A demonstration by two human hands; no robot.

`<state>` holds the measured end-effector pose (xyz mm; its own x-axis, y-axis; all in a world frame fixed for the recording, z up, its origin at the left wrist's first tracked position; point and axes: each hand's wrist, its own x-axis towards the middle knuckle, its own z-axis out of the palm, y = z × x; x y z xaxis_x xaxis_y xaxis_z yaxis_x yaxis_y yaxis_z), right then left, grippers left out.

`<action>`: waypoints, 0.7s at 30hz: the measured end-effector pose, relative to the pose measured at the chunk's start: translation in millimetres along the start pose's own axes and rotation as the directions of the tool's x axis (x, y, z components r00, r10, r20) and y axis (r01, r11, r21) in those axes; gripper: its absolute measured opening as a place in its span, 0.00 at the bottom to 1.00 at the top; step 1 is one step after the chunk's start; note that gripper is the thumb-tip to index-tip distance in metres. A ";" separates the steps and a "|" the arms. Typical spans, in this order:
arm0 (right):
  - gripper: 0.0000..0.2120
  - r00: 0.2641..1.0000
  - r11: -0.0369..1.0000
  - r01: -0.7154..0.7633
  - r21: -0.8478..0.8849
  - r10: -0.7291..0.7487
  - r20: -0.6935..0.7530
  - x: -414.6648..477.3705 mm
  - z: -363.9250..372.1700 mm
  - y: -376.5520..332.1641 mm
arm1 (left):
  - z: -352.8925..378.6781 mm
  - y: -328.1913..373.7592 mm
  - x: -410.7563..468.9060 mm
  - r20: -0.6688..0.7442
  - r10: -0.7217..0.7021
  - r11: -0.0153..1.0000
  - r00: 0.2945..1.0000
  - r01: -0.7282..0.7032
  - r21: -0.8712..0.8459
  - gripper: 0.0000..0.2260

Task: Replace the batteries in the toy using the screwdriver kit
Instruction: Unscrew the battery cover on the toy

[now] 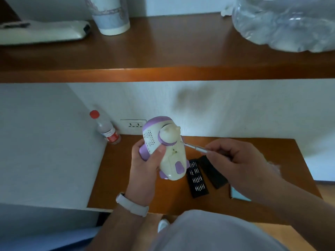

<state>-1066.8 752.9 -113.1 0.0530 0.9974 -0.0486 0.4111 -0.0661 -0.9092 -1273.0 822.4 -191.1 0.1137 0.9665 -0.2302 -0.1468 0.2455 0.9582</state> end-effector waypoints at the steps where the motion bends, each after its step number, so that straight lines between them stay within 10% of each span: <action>1: 0.06 1.000 0.998 0.024 -0.052 -0.023 0.020 -2.3 -5.5 -2.0 | 3.3 3.4 -3.3 -0.001 0.012 1.000 1.000 -0.012 -0.001 0.37; 21: 0.08 0.968 0.902 0.248 -0.352 -0.215 0.130 -26.3 -24.1 -25.4 | 22.0 22.6 -48.8 -0.051 0.071 0.997 0.996 -0.073 -0.035 0.38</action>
<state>-1056.7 727.7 -78.8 -0.1554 0.9833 0.0948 0.7048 0.1775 -0.6868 -1260.2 779.1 -154.5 0.0523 0.9841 -0.1695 -0.1895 0.1765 0.9659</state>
